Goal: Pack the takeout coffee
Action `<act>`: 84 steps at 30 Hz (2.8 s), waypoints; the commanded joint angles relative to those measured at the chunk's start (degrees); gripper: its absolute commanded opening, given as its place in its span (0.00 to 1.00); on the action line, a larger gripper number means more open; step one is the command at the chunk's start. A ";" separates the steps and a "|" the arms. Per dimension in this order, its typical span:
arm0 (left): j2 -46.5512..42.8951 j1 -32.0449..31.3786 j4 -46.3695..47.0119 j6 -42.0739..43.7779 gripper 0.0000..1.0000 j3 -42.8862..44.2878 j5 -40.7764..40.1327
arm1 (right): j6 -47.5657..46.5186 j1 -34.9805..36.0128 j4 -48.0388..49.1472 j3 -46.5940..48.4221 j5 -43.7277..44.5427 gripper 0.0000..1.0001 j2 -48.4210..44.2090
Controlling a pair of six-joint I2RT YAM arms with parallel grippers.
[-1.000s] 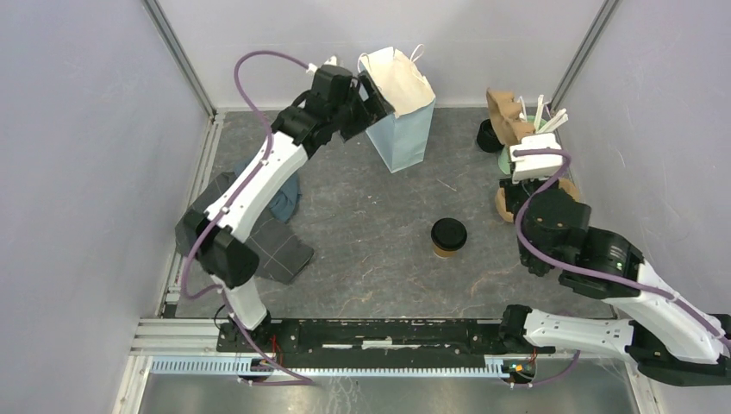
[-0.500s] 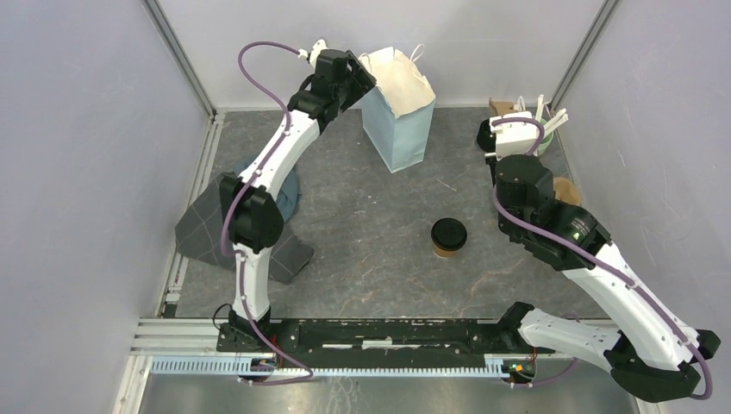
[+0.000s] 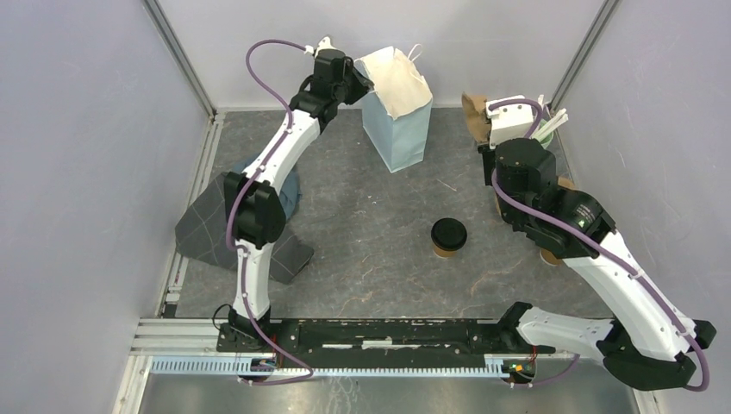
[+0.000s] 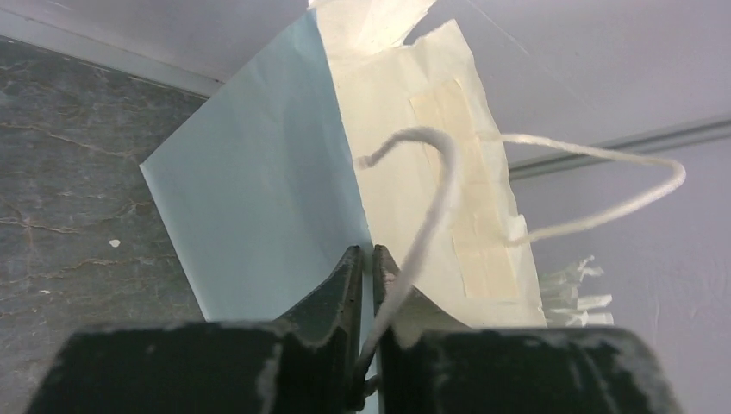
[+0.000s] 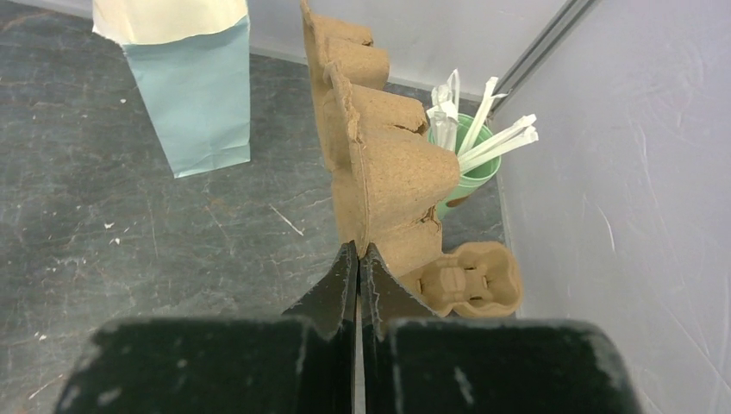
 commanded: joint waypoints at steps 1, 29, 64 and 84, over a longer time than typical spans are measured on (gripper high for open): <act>-3.67 2.10 -1.07 3.20 0.09 -0.32 10.14 | 1.66 -0.43 1.64 -0.86 -2.83 0.00 -1.88; -33.36 3.20 -19.14 25.22 0.02 -25.87 41.31 | -10.05 -0.41 -10.91 19.11 -26.50 0.00 -0.77; -50.79 2.50 -32.20 -2.94 1.00 -37.45 15.91 | -4.90 -0.46 -3.40 1.54 -36.06 0.00 -11.01; -32.94 -11.15 -47.83 5.05 0.48 -22.92 -18.19 | -4.81 -0.47 -1.36 2.81 -37.47 0.00 -11.11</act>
